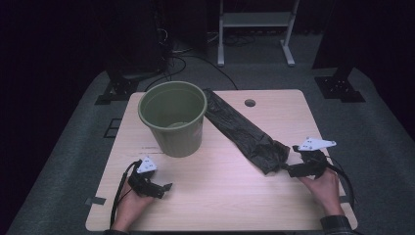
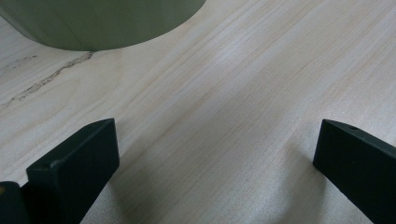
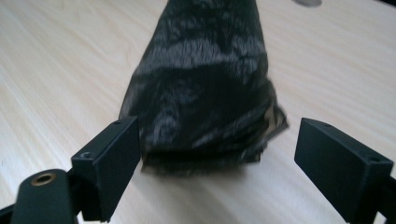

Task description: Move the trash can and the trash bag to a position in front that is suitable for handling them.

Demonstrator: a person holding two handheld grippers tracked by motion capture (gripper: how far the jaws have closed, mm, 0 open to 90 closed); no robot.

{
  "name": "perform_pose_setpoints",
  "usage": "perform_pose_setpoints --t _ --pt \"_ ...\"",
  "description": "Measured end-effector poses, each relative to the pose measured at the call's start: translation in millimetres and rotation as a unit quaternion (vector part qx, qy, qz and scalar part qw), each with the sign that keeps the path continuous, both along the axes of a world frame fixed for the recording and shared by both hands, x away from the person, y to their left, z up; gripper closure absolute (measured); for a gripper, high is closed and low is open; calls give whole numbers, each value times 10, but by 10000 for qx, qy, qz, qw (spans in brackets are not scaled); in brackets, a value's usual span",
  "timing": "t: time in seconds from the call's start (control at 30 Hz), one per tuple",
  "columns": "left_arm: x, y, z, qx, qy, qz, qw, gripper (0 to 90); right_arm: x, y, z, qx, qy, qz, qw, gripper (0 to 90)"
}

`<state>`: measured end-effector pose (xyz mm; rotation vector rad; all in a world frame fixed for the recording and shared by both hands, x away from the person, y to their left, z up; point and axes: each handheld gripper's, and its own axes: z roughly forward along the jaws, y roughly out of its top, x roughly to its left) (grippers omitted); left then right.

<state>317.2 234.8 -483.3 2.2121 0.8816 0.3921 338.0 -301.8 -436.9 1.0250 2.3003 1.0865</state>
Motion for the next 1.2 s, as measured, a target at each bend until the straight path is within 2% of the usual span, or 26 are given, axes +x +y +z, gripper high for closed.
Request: perform_pose_setpoints --t 0.13,0.27,0.4,0.57,0.67,0.8,0.93,0.97,1.03,1.17,1.2 --pt "0 0 0 0 1 0 10000 0 97 69 89 -6 -90 14 10000 133" --pt "0 0 0 -1 1 1 10000 0 255 204 115 -5 -8 111 9999 133" --pt "0 0 0 0 1 0 10000 0 382 345 95 -125 98 228 9996 133" --pt "0 0 0 0 1 -2 10000 0 560 489 5 -150 322 345 9988 133" --pt "-1 -1 0 -1 1 -10 10000 0 649 541 -83 -261 487 344 9979 132" --pt "-1 -1 0 -2 2 -14 10000 0 734 577 -226 -435 750 313 9957 132" --pt "-2 -3 0 -3 1 -25 10000 0 764 601 -297 -544 889 297 9941 133" --pt "-3 -4 -1 -5 1 -26 10000 0 781 607 -337 -612 971 281 9930 188" --pt "-2 -4 -1 -5 1 -28 10000 0 784 595 -347 -560 972 253 9934 230" --pt "-3 -4 -1 -6 1 -27 10000 0 767 564 -301 -581 999 244 9930 483" --pt "-3 -4 -1 -6 1 -27 10000 0 767 564 -301 -581 999 244 9930 483"
